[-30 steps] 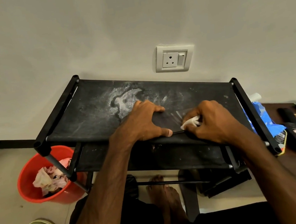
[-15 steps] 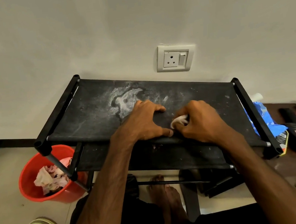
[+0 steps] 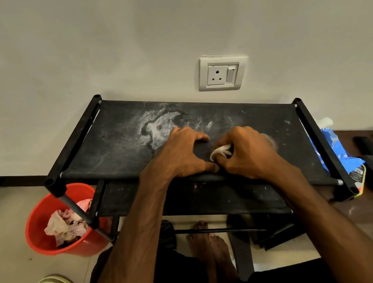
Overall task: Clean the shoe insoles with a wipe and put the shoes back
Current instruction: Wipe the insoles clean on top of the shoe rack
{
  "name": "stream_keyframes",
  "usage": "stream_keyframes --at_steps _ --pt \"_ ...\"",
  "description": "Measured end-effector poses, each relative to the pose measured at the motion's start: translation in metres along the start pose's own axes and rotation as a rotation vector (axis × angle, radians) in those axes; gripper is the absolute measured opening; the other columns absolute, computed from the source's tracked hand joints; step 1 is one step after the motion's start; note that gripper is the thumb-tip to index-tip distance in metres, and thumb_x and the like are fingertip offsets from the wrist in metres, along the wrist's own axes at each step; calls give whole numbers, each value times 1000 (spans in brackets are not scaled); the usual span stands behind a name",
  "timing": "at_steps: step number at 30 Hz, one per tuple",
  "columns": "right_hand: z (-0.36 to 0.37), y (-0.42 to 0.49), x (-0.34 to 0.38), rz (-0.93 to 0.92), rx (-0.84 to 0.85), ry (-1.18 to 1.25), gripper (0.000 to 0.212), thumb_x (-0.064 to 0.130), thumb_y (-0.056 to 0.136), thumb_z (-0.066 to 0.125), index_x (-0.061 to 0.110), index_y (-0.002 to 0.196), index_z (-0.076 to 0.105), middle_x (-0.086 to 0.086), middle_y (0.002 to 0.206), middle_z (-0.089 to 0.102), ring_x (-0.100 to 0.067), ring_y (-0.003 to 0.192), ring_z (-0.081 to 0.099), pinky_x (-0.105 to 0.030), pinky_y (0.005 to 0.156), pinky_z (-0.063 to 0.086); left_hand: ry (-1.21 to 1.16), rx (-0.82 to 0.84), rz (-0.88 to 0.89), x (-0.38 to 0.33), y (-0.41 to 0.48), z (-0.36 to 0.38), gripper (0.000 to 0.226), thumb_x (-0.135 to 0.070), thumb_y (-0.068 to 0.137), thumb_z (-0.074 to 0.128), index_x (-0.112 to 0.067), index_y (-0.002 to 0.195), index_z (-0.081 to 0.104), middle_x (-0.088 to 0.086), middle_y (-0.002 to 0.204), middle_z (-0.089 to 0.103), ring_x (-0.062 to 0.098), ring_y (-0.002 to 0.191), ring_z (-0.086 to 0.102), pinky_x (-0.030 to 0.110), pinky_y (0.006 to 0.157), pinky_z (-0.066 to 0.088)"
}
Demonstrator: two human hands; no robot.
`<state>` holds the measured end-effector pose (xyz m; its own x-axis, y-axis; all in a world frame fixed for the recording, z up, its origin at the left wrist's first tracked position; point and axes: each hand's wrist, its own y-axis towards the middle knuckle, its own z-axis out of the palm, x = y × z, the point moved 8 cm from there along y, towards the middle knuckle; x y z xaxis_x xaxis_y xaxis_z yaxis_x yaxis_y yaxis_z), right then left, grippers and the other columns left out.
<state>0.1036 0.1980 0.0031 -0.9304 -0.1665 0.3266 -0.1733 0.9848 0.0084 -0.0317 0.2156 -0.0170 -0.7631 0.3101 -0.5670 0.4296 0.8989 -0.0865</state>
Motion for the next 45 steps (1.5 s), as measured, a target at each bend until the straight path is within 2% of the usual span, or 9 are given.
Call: stream_keyframes --at_steps 9,14,17,20,24,27,32,39,45 --pt "-14 14 -21 111 -97 55 15 33 82 71 32 93 82 2 83 77 -21 80 71 -44 76 60 -11 -5 -11 1 1 2 83 -54 70 85 -28 142 53 -3 137 47 20 133 32 38 109 36" --pt "6 22 6 -1 -19 27 19 35 85 71 30 101 80 -1 89 77 -25 84 71 -47 77 60 -41 -17 44 -3 2 1 68 -48 69 87 -29 129 63 -7 111 55 20 119 42 32 94 32" --pt "-4 25 -13 86 -58 65 15 37 84 74 34 97 81 3 86 77 -21 83 71 -44 76 60 -18 9 7 0 4 6 79 -53 70 85 -31 139 54 -2 133 49 21 130 34 39 106 36" --pt "-10 27 -24 143 -107 43 16 36 85 72 31 97 81 0 87 77 -24 85 71 -43 78 60 9 13 0 0 4 8 88 -54 71 84 -29 146 46 -2 138 48 21 133 33 39 109 36" --pt "5 27 6 27 -72 52 18 34 86 71 27 100 80 -3 88 77 -26 83 71 -45 74 60 -76 32 -28 5 3 6 117 -48 68 88 -26 159 18 -5 145 49 23 142 26 45 114 32" --pt "8 28 12 4 -67 73 17 34 85 71 28 98 80 -2 85 76 -26 82 71 -45 73 60 -108 37 -52 6 4 8 124 -49 67 89 -22 160 11 -5 147 49 25 146 22 50 116 31" --pt "-4 31 -25 139 -89 96 15 34 85 73 32 97 81 0 87 77 -23 83 70 -46 78 60 -121 28 -58 6 3 11 119 -49 68 88 -20 158 15 -12 144 51 23 148 21 51 118 28" --pt "8 29 0 22 -90 140 13 33 87 71 27 94 80 0 81 76 -22 79 71 -45 71 60 -123 11 -38 6 3 7 115 -48 68 89 -19 157 21 -9 143 50 19 143 24 43 115 32" --pt "-9 31 -37 152 -154 106 15 35 83 72 33 95 81 1 83 76 -24 84 71 -44 77 60 -99 -27 -5 3 1 6 102 -48 70 87 -22 151 33 -11 139 51 14 134 31 36 110 36"
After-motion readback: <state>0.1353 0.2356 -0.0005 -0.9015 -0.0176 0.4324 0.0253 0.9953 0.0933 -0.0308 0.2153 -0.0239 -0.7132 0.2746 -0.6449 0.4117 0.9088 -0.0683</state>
